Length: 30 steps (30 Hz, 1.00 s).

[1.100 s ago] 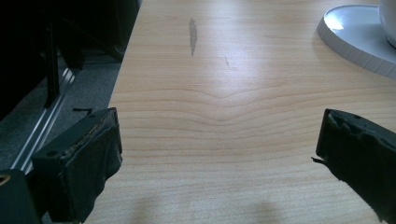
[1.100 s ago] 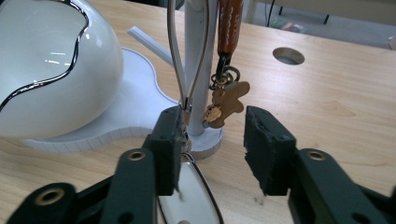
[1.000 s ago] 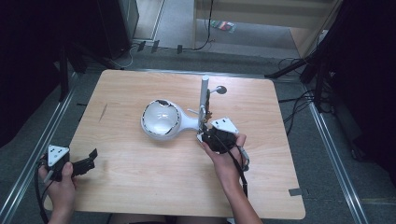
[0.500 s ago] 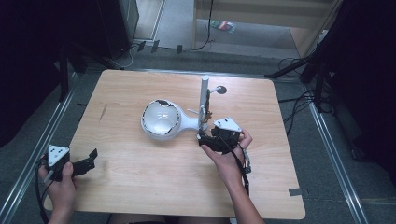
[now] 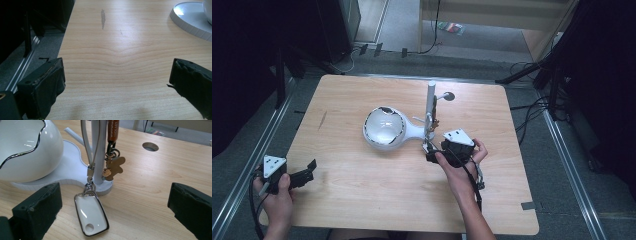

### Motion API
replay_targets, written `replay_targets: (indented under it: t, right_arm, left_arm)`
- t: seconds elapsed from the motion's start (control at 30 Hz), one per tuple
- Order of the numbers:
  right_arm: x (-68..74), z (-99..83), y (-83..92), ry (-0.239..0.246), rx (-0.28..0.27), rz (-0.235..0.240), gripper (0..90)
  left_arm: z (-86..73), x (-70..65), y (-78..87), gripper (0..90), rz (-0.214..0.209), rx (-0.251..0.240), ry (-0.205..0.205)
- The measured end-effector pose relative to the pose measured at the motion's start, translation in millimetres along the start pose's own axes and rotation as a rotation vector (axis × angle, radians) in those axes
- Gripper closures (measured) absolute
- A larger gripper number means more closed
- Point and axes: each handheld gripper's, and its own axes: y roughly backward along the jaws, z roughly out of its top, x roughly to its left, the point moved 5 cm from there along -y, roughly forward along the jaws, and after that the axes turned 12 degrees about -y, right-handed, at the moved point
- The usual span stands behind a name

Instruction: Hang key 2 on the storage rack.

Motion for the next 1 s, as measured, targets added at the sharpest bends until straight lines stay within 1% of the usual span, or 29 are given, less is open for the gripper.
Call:
replay_targets:
  t: [0.13,0.27,0.4,0.43,0.47,0.53,0.6,0.67,0.73,0.83,0.93,1.0]
  right_arm:
    - [-8.5,-0.2,4.3,-0.002,-0.021,-0.012,0.0]
    - [-23.2,-2.8,9.0,-0.017,-0.032,-0.030,0.0]
    - [-38.5,-5.3,15.6,-0.038,-0.043,-0.044,0.0]
    - [-46.1,-6.5,18.7,-0.045,-0.048,-0.050,0.0]
    - [-46.1,-6.5,18.7,-0.045,-0.048,-0.050,0.0]
    - [-54.2,-8.1,22.9,-0.060,-0.052,-0.065,0.0]
    - [-60.3,-9.2,25.6,-0.067,-0.054,-0.072,0.0]
    - [-66.5,-10.8,28.3,-0.087,-0.056,-0.076,0.0]
    - [-72.2,-12.3,30.2,-0.092,-0.060,-0.078,0.0]
    - [-78.8,-15.6,32.8,-0.098,-0.061,-0.090,0.0]
    - [-85.5,-19.3,33.9,-0.104,-0.060,-0.097,0.0]
    - [-89.5,-21.6,34.7,-0.114,-0.059,-0.102,0.0]
  left_arm:
    - [-0.1,0.0,-0.4,0.3,-0.002,0.010,-0.003]
    - [0.1,0.1,-0.7,0.4,-0.002,0.008,0.001]
    - [1.4,-0.3,-0.6,0.3,-0.008,-0.018,-0.006]
    - [1.7,-0.8,-0.5,0.4,-0.008,-0.024,-0.010]
    - [1.7,-1.4,0.0,0.4,-0.013,-0.023,-0.017]
    - [1.8,-2.1,0.1,0.4,-0.015,-0.032,-0.018]
    - [1.7,-1.7,0.7,0.4,-0.020,-0.036,-0.016]
    - [1.8,-1.7,1.0,0.4,-0.022,-0.043,-0.013]
    - [1.7,-1.7,1.3,0.3,-0.024,-0.046,-0.014]
    - [1.7,-2.3,1.1,0.4,-0.025,-0.043,-0.021]
    - [1.8,-3.8,0.9,0.4,-0.010,-0.035,-0.039]
    - [1.8,-4.0,0.9,0.4,-0.015,-0.035,-0.039]
